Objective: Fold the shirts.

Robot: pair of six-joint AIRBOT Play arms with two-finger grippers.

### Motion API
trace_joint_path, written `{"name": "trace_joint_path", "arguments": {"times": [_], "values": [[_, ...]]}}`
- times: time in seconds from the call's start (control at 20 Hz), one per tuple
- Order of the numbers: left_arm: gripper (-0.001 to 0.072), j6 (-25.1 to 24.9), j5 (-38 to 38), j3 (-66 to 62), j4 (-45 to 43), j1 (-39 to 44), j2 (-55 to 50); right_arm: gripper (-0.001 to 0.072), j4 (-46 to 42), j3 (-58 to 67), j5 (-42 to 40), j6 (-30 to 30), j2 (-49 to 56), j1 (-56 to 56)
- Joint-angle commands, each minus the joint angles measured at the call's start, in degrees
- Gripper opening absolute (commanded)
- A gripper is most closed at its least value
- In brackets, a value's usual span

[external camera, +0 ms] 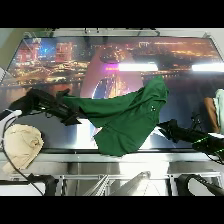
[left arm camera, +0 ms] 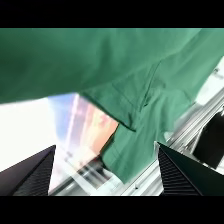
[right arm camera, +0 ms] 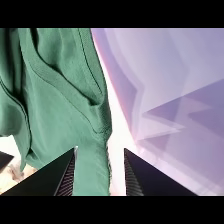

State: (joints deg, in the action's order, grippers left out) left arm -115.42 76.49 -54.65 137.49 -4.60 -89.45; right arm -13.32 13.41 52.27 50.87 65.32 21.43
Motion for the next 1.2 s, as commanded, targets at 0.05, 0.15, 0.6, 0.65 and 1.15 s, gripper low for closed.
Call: {"name": "trace_joint_path", "arguments": {"times": [0.05, 0.15, 0.6, 0.65, 1.15], "values": [[0.0710, -0.79, -1.95, -0.02, -1.20, -11.82, 4.15, 0.0366, 0.50, 0.07, 0.70, -0.15, -0.35, 0.02], [0.0709, -0.85, 0.61, 0.00, 2.71, -14.97, 3.80, 0.0366, 0.50, 0.07, 0.68, -0.17, -0.37, 0.02], [0.0709, -0.87, -2.51, -0.02, 5.14, 4.26, -5.18, 0.0366, 1.11, 0.07, 0.74, -0.15, -0.37, 0.02], [0.0707, -0.81, -3.28, -0.02, 5.16, 5.86, -5.99, 0.0366, 1.11, 0.07, 0.74, -0.15, -0.37, 0.02], [0.0690, 0.44, -9.49, -0.02, 7.96, 12.96, -8.15, 0.0366, 1.14, 0.07, 0.72, -0.39, -0.37, 0.02]]}}
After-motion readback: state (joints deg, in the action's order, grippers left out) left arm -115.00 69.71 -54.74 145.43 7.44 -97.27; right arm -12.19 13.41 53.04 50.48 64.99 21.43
